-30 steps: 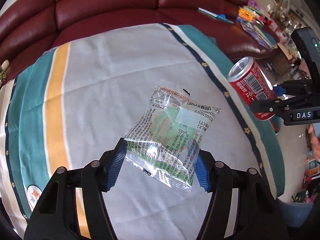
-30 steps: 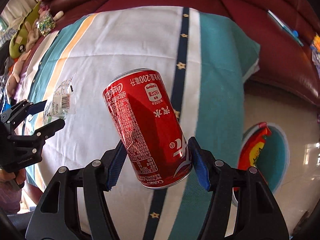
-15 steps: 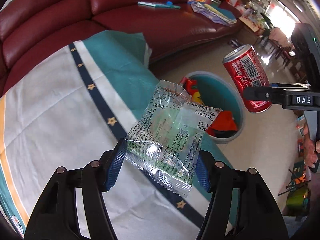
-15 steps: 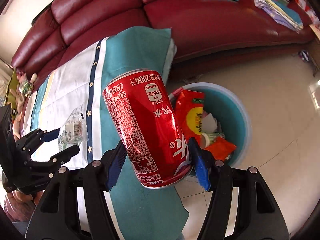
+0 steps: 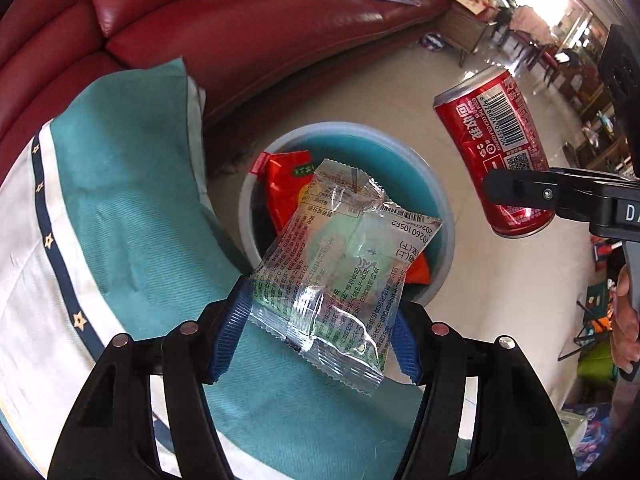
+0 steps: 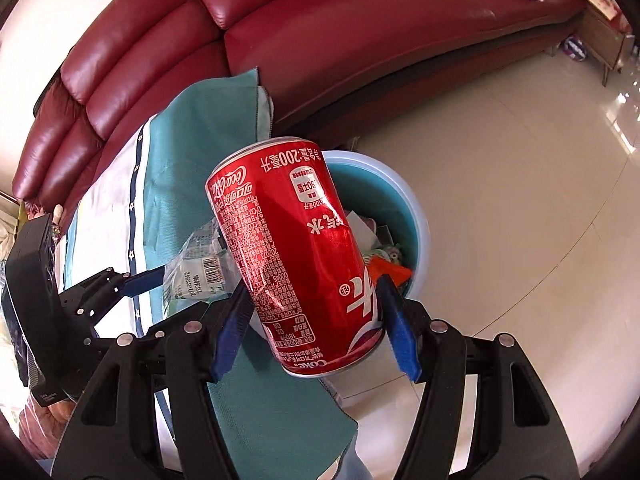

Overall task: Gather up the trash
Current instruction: 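Carry the red can and clear wrapper over the teal bucket, then open the left tool to drop the clear wrapper into the bucket, then open the right tool to drop the red can into the bucket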

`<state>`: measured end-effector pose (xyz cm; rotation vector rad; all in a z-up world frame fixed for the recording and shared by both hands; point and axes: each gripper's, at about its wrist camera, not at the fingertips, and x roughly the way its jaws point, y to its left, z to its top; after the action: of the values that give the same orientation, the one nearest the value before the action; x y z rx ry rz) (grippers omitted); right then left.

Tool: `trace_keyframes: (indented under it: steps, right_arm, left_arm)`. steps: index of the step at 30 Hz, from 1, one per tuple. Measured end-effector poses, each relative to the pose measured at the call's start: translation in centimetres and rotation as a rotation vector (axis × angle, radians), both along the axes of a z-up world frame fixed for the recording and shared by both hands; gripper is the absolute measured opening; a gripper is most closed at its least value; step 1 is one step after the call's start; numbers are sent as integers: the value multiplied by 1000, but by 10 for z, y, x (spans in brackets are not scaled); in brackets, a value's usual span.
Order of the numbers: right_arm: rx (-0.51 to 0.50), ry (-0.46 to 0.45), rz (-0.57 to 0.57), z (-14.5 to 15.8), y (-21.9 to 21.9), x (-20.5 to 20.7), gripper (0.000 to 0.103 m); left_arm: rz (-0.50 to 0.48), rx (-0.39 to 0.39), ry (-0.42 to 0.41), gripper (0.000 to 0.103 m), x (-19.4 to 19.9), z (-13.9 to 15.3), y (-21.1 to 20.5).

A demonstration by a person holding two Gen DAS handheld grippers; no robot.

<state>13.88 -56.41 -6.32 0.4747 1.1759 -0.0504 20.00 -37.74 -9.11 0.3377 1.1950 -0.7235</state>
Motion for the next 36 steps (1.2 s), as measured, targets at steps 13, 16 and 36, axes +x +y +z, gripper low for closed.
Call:
trace_keyframes:
  steps: [13,16,36]
  right_arm:
    - [15,19,-15,-14,-14,8,59]
    - [17,24,-9,-17,-13,11,59]
    - [-45,31,1,-2,14,9,85]
  left_arm:
    - [32,68,-38,94,12,-13,-23]
    - [43,71,-37,95,9,-10,-14]
    - [127,44,-16,99,-12,9,34]
